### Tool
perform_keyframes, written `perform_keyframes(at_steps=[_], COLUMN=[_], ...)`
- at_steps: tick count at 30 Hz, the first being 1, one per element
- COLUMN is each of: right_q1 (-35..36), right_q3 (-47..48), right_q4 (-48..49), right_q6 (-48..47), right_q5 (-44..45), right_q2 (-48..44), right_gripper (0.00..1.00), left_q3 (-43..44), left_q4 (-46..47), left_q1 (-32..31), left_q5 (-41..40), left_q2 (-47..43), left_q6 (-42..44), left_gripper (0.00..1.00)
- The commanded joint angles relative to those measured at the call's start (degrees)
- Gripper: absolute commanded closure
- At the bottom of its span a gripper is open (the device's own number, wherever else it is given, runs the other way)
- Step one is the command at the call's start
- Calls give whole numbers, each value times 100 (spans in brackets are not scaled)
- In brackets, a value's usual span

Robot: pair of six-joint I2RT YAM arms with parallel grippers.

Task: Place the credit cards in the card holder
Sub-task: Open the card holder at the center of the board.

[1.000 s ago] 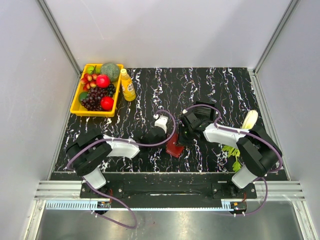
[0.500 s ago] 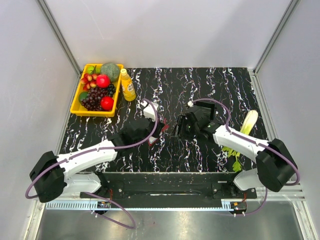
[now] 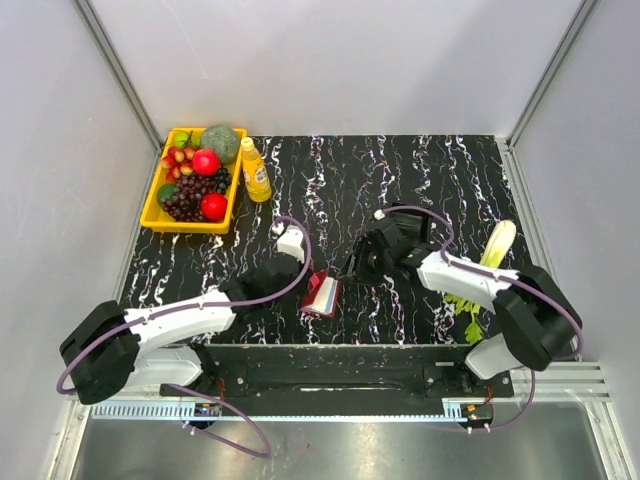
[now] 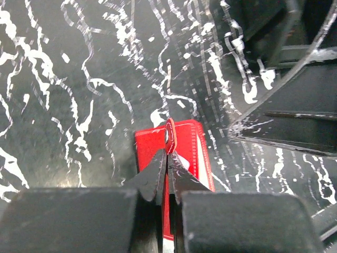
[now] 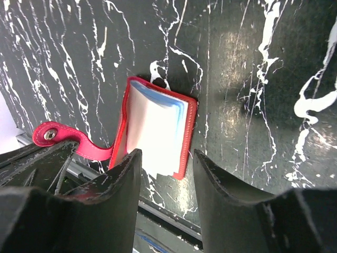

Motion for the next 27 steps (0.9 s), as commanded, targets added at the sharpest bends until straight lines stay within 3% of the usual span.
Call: perform_keyframes(at_steps=[1,4,10,13,22,27], right_q1=[59,77,217,314,490,595], right_q3=[-79,-246,-256,-343,69,43], right_q4=[551,1182,1553,1948,1677,2186], right_q6=[256,467,616,774,836,924], right_q5=[-420,-745,-921,-922,-931,-974], right_q2=[435,594,893,946,1526,1641], right_gripper=[52,52,55,57,55,54], left_q3=[-431,-861,-1407,-1347,-1337,-1320], left_q4=[69,438,668,458,79,26], left_q1=[43,52,52,96,429,658], left_q5=[-615,-519,-772,-940,-914,-756], left_q2=[-11,-29,-318,-442,-231,-47], left_q6=[-862,-1258,-1742,-1620,-1733,-1707], left_gripper=[100,100,100,100,100,100])
